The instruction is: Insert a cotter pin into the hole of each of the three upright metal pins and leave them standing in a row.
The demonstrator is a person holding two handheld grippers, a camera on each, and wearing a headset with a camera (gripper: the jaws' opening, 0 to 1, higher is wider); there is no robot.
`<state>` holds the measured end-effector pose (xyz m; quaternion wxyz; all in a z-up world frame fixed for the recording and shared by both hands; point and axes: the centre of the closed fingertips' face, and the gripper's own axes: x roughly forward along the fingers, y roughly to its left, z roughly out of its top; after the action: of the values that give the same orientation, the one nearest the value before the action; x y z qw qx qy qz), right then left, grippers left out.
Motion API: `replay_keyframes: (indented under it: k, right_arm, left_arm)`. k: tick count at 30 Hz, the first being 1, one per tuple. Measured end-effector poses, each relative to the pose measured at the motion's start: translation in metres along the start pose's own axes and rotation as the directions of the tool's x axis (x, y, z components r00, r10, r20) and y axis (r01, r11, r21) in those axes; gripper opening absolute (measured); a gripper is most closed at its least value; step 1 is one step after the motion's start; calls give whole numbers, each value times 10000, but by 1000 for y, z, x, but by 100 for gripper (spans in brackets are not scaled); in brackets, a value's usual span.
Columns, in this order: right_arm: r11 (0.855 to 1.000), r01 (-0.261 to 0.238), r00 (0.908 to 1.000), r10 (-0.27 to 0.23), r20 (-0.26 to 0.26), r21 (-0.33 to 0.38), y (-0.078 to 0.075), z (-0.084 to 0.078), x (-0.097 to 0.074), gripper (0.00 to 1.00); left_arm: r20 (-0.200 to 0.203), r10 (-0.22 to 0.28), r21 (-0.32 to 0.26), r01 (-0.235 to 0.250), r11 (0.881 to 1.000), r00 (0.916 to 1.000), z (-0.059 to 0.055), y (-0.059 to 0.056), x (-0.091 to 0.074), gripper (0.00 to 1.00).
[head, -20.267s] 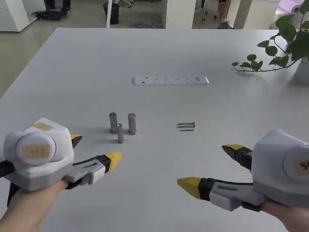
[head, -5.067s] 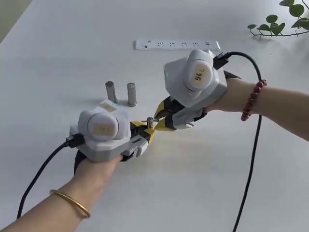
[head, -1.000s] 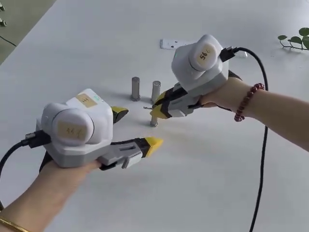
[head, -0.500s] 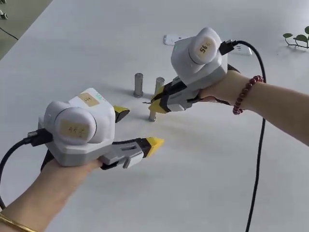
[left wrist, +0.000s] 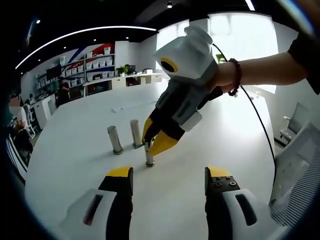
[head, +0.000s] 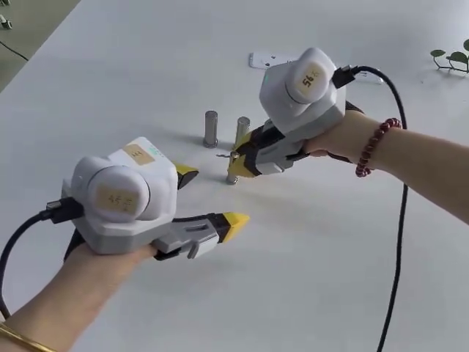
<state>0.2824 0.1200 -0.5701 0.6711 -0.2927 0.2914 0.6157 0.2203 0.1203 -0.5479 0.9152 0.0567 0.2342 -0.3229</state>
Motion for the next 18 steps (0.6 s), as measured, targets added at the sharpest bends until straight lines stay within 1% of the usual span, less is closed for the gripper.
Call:
replay_keyframes:
  k: [1, 2, 4, 6, 9, 10, 11, 12, 14, 15, 18]
  right_arm:
    - [9999, -40, 9997, 36, 228, 162, 1, 3, -3, 13]
    - [9997, -25, 9996, 17, 290, 256, 1, 4, -4, 14]
    - [9978, 106, 9979, -147, 635, 656, -3, 8, -9, 15]
    - [9967, 161, 9968, -222, 773, 792, -4, 9, -13, 16]
    - [9917, 250, 9919, -402, 1202, 1259, -7, 15, -21, 17]
    - [9894, 241, 9887, -447, 1431, 1429, -9, 19, -24, 17]
    - [9877, 215, 9870, -457, 1543, 1546, -9, 20, -26, 17]
    - [9834, 260, 9831, -577, 1735, 1794, -12, 24, -28, 18]
    - [9765, 291, 9773, -726, 1992, 2135, -14, 28, -33, 19]
    - [9746, 353, 9759, -813, 2026, 2210, -15, 28, -34, 19]
    - [9660, 966, 9654, -1496, 2138, 2399, -26, 29, -38, 19]
  left_arm:
    - [-1, 3, -6, -3, 10000, 10000, 0, 0, 0, 57]
    - [4, 4, -5, -4, 10000, 10000, 0, 0, 0, 57]
    - [25, 31, 5, -31, 10000, 10000, 0, 1, 0, 58]
    - [27, 29, 26, -29, 10000, 10000, 0, 1, 0, 59]
    - [68, 8, -39, -7, 10000, 10000, 1, 1, 1, 60]
    - [91, 4, -57, -3, 10000, 10000, 1, 0, 1, 61]
    - [105, 2, -53, -2, 10000, 9999, 2, 0, 1, 61]
    - [81, 22, -36, -21, 10000, 10000, 2, 0, 0, 61]
    - [26, 57, -23, -57, 10000, 10000, 0, 1, 0, 61]
    - [19, 81, -42, -81, 10000, 10000, 0, 1, 0, 61]
    - [48, 174, -85, -173, 9998, 9998, 1, 4, -1, 61]
